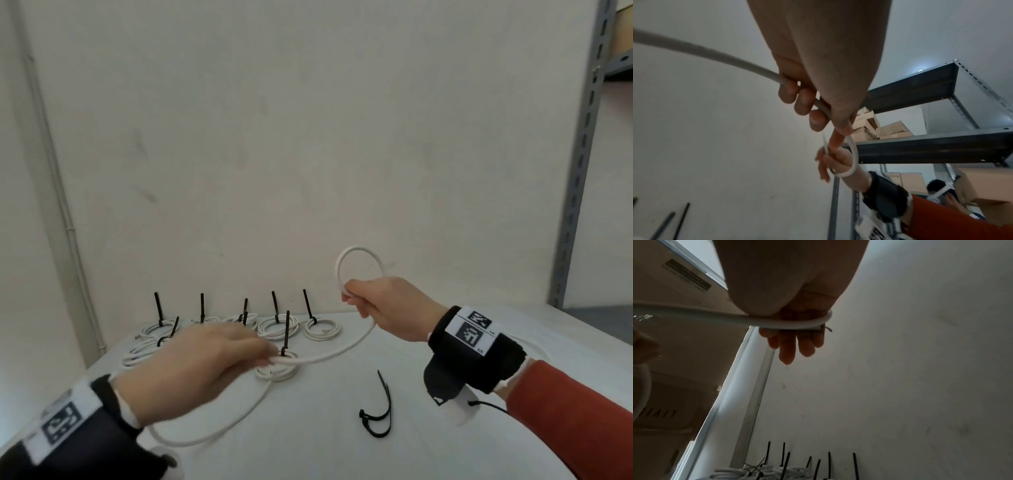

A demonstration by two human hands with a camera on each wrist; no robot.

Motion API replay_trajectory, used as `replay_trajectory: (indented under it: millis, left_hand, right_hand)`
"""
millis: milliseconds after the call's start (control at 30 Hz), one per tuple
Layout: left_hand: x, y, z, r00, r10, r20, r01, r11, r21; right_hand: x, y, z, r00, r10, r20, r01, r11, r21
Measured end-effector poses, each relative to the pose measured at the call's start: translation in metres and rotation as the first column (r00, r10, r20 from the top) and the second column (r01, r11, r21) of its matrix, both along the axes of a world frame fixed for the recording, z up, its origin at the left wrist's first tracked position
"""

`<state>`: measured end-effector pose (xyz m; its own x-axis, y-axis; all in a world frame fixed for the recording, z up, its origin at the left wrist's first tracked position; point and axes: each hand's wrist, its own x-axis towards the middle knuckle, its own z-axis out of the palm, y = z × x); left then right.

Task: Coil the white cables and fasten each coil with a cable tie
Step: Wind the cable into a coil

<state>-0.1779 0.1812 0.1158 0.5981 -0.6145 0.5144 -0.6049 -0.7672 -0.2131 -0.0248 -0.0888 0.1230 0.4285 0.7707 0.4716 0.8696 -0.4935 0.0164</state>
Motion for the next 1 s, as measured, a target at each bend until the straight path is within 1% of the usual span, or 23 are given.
replay_trajectory:
  millis: [67, 133, 200, 267, 300, 367, 400, 467, 533, 600, 667, 733, 800, 867, 933, 1000]
  left_hand:
    - [0.0, 0.013, 0.008, 0.998, 0.055, 0.015, -0.054, 0.997, -0.049]
    - [0.004, 0.022, 0.018, 0.994, 0.092, 0.055, -0.086, 0.99, -0.108]
    - [0.009, 0.028, 0.029, 0.988, 0.123, 0.09, -0.102, 0.973, -0.209]
    - [0.017, 0.031, 0.038, 0.984, 0.138, 0.116, -0.097, 0.948, -0.304]
    - [0.021, 0.032, 0.041, 0.981, 0.149, 0.123, -0.099, 0.935, -0.342]
    - [0.029, 0.031, 0.045, 0.976, 0.176, 0.128, -0.111, 0.91, -0.4]
    - [0.033, 0.029, 0.047, 0.975, 0.18, 0.13, -0.109, 0.899, -0.423]
    - [0.04, 0.022, 0.047, 0.977, 0.173, 0.123, -0.096, 0.879, -0.467]
    - [0.045, 0.012, 0.045, 0.984, 0.146, 0.098, -0.076, 0.858, -0.509]
    - [0.05, -0.003, 0.04, 0.995, 0.086, 0.043, -0.047, 0.827, -0.56]
    - [0.053, -0.019, 0.033, 1.0, 0.003, -0.02, -0.015, 0.773, -0.634]
    - [0.056, -0.031, 0.027, 0.998, -0.059, -0.027, 0.024, 0.717, -0.696]
    - [0.059, -0.037, 0.022, 0.998, -0.061, -0.001, 0.042, 0.696, -0.717]
    - [0.06, -0.039, 0.016, 0.999, 0.004, 0.032, 0.02, 0.713, -0.701]
    - [0.061, -0.039, 0.009, 0.992, 0.088, 0.086, -0.012, 0.766, -0.642]
    - [0.059, -0.039, 0.001, 0.983, 0.151, 0.107, -0.067, 0.83, -0.554]
  right_hand:
    - [-0.004, -0.006, 0.0, 0.99, 0.021, -0.139, -0.021, 1.0, 0.003]
    - [-0.01, -0.008, -0.002, 0.964, 0.093, -0.25, -0.074, 0.994, 0.085]
    - [-0.018, -0.007, -0.002, 0.942, 0.18, -0.283, -0.134, 0.976, 0.173]
    - [-0.027, -0.003, 0.0, 0.907, 0.272, -0.323, -0.181, 0.941, 0.285]
    - [-0.032, -0.001, 0.002, 0.876, 0.322, -0.359, -0.197, 0.919, 0.342]
    - [-0.04, 0.003, 0.007, 0.779, 0.43, -0.456, -0.198, 0.859, 0.472]
    - [-0.043, 0.004, 0.01, 0.725, 0.486, -0.489, -0.18, 0.818, 0.546]
    - [-0.049, 0.006, 0.018, 0.605, 0.607, -0.516, -0.117, 0.708, 0.696]
    - [-0.054, 0.008, 0.028, 0.437, 0.761, -0.48, -0.071, 0.561, 0.825]
    - [-0.06, 0.01, 0.04, 0.283, 0.871, -0.402, 0.009, 0.417, 0.909]
    - [-0.066, 0.012, 0.05, 0.163, 0.937, -0.311, 0.12, 0.294, 0.948]
    - [-0.07, 0.013, 0.058, 0.058, 0.98, -0.191, 0.166, 0.179, 0.97]
    - [-0.068, 0.012, 0.063, -0.001, 0.997, -0.072, 0.174, 0.071, 0.982]
    - [-0.064, 0.008, 0.07, -0.032, 0.999, 0.029, 0.161, -0.024, 0.987]
    - [-0.06, 0.004, 0.077, -0.001, 0.995, 0.104, 0.157, -0.102, 0.982]
    - [-0.058, 0.001, 0.083, 0.04, 0.985, 0.166, 0.163, -0.17, 0.972]
